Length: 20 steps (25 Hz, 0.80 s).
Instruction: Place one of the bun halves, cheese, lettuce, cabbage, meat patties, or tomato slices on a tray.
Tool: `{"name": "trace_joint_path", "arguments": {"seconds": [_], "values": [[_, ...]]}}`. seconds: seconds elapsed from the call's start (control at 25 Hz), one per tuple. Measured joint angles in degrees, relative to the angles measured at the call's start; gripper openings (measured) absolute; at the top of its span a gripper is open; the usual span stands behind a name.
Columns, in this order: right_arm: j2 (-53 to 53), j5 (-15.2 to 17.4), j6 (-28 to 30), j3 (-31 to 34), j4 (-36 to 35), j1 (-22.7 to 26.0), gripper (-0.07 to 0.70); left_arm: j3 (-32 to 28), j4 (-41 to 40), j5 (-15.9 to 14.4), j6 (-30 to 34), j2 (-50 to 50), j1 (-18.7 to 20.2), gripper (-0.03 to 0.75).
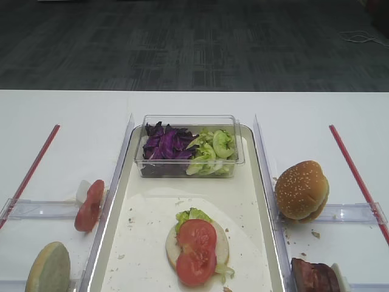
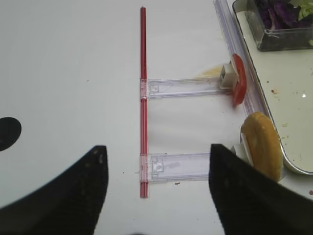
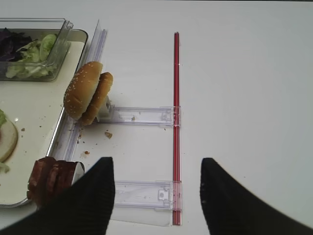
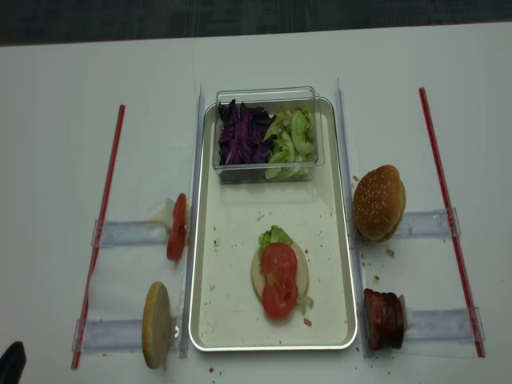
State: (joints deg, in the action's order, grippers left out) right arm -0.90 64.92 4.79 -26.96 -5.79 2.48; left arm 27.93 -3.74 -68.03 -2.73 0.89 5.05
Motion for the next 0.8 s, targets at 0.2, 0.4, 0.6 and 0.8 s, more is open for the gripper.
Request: {"name": "trace_joint_path", "arguments": {"seconds": [0.2, 0.4, 0.6, 0.8], "values": [[0.0, 0.0, 0.0, 0.0, 0.23, 0.0, 0.405, 0.0, 0.0, 0.0, 0.0, 0.0, 0.0, 0.423], [0.0, 0.0, -0.02, 0.0, 0.33, 0.0, 0.405, 0.0, 0.0, 0.0, 0.0, 0.0, 0.0, 0.423], [0.0, 0.0, -0.02, 0.0, 0.33, 0.0, 0.405, 0.0, 0.0, 0.0, 0.0, 0.0, 0.0, 0.423], [0.0, 0.0, -0.02, 0.0, 0.44, 0.0, 0.405, 0.0, 0.0, 0.0, 0.0, 0.0, 0.0, 0.423]]}}
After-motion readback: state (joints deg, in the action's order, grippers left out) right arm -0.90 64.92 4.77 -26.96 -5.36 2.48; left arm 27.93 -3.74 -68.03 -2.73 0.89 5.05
